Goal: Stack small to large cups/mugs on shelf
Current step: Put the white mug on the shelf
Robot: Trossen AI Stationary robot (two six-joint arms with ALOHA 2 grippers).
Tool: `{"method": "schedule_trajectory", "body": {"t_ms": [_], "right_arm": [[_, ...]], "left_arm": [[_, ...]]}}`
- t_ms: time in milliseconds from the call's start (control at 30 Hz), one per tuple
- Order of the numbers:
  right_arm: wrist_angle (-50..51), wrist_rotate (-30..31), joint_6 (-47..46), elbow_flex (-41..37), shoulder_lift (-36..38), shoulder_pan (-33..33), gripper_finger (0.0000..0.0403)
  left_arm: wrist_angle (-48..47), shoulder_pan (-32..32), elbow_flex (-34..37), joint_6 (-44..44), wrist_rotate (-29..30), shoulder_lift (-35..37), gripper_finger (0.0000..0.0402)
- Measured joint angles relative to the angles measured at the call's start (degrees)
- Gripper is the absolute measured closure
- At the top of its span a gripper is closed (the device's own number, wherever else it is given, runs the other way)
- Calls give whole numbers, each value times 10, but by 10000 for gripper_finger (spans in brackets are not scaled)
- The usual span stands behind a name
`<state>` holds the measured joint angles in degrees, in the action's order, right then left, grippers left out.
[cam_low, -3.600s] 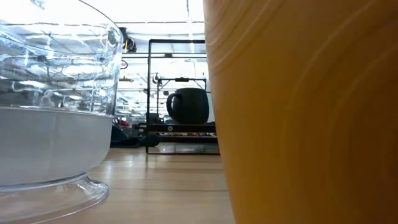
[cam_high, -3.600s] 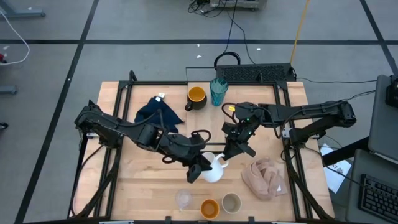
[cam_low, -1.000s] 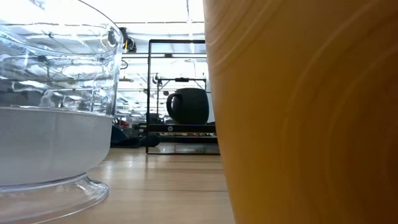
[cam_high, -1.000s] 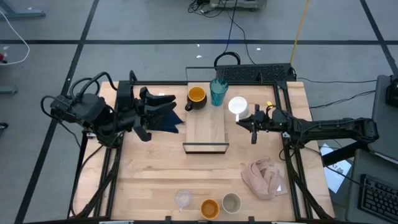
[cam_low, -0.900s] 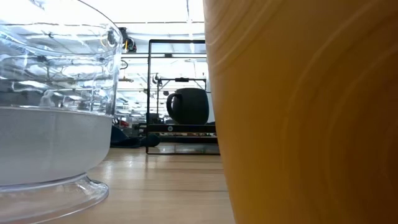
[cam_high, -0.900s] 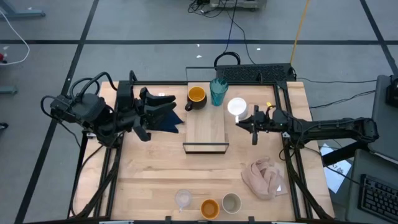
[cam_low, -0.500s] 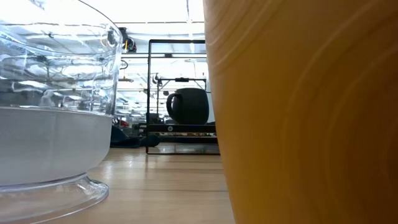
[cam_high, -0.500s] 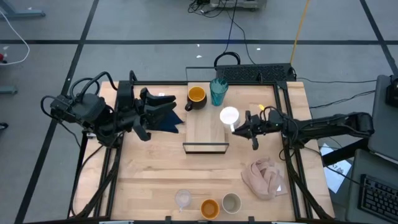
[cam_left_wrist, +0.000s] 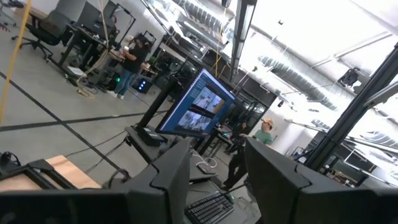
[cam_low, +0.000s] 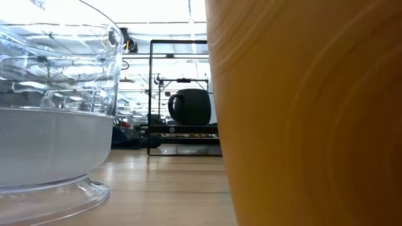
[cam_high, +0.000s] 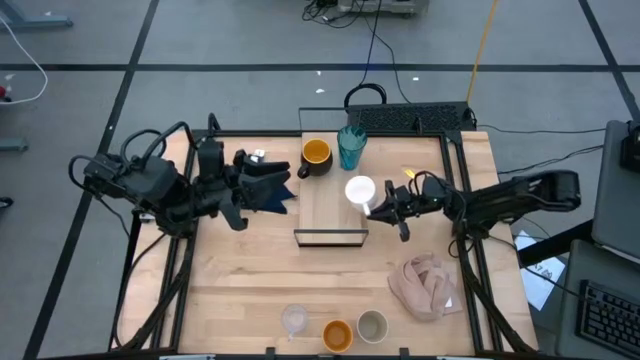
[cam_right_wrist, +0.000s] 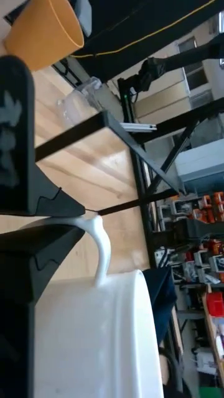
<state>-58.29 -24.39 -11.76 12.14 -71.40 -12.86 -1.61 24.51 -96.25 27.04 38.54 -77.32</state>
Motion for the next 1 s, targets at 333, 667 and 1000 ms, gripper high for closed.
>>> {"method": "schedule_trajectory", "body": {"t_ms": [333, 667, 1000], "right_arm": [[-98, -57, -25, 0, -95, -37, 399], [-135, -122, -26, 6, -144, -78, 399], [-118, -207, -11, 47, -157, -117, 399]], "left_arm": [[1, 0, 0, 16, -9, -4, 247], [0, 0, 0, 12, -10, -4, 247], [-22, 0, 0, 30, -10, -4, 247]]}}
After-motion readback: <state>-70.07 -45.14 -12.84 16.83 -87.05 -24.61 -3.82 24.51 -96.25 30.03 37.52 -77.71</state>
